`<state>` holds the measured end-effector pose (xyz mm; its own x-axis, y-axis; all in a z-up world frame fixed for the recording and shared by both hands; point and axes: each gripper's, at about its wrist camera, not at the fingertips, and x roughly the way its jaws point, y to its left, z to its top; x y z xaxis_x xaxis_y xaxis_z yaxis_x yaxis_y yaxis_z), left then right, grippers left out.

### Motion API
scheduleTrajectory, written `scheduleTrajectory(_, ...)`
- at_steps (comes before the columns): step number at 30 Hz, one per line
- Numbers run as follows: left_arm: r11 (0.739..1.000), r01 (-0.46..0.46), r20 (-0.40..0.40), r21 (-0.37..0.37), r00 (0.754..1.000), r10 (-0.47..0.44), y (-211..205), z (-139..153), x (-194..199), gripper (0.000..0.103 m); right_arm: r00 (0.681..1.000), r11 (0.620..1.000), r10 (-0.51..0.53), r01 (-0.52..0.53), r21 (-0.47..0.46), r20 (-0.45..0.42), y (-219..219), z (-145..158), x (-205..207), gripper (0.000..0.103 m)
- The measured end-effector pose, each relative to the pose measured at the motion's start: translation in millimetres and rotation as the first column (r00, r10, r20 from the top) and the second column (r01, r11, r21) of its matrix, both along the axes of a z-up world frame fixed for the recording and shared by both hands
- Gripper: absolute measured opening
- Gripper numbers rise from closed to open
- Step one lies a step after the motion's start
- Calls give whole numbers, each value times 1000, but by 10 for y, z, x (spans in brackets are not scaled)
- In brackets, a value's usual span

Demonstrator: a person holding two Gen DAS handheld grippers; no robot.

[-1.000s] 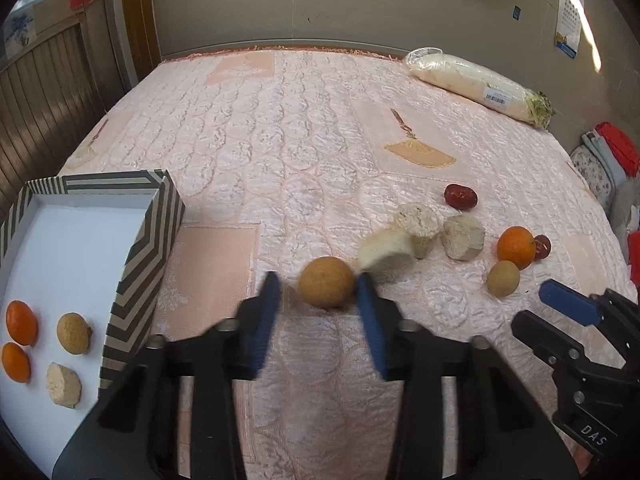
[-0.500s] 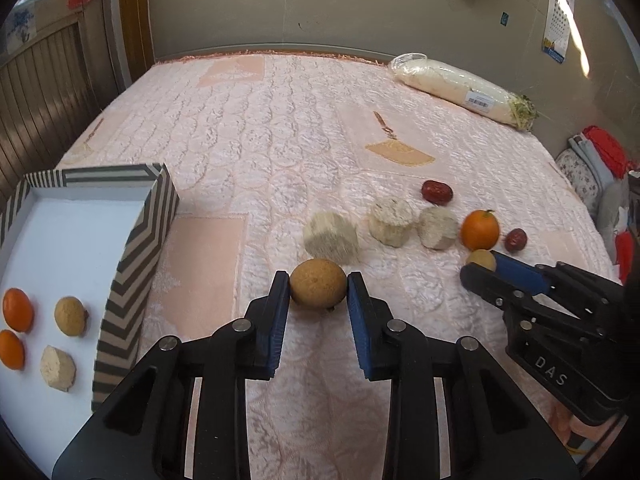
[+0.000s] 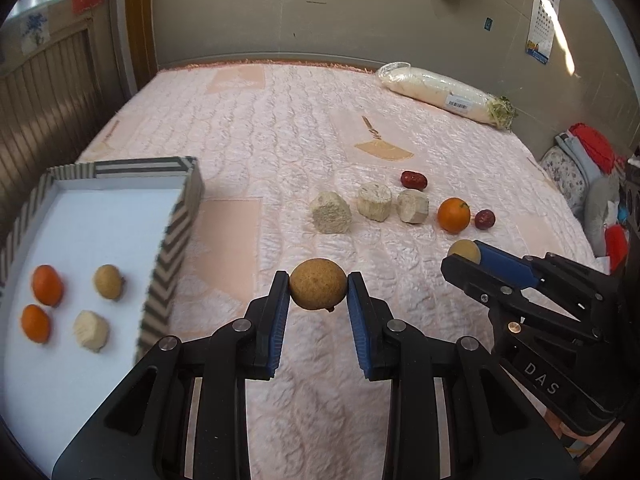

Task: Organize fruits
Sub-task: 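Grasp the brown round fruit with the left tool while the right tool grasps a small tan fruit, then carry both held fruits over the striped white tray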

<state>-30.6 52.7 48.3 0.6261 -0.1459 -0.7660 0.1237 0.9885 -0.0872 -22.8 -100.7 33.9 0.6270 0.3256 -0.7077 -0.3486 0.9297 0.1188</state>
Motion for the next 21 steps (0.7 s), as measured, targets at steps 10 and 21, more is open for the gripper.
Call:
scheduleTrajectory(10,999,-52,37,15,998,51,257,134,-189,29,999,1000,25,-25,-3,30,250,153,-190,24)
scheduleTrajectory(21,991,-129,74,35,989,127,640,236,-366,29,994,995,96,-95,-19,52,635,268,-306,24)
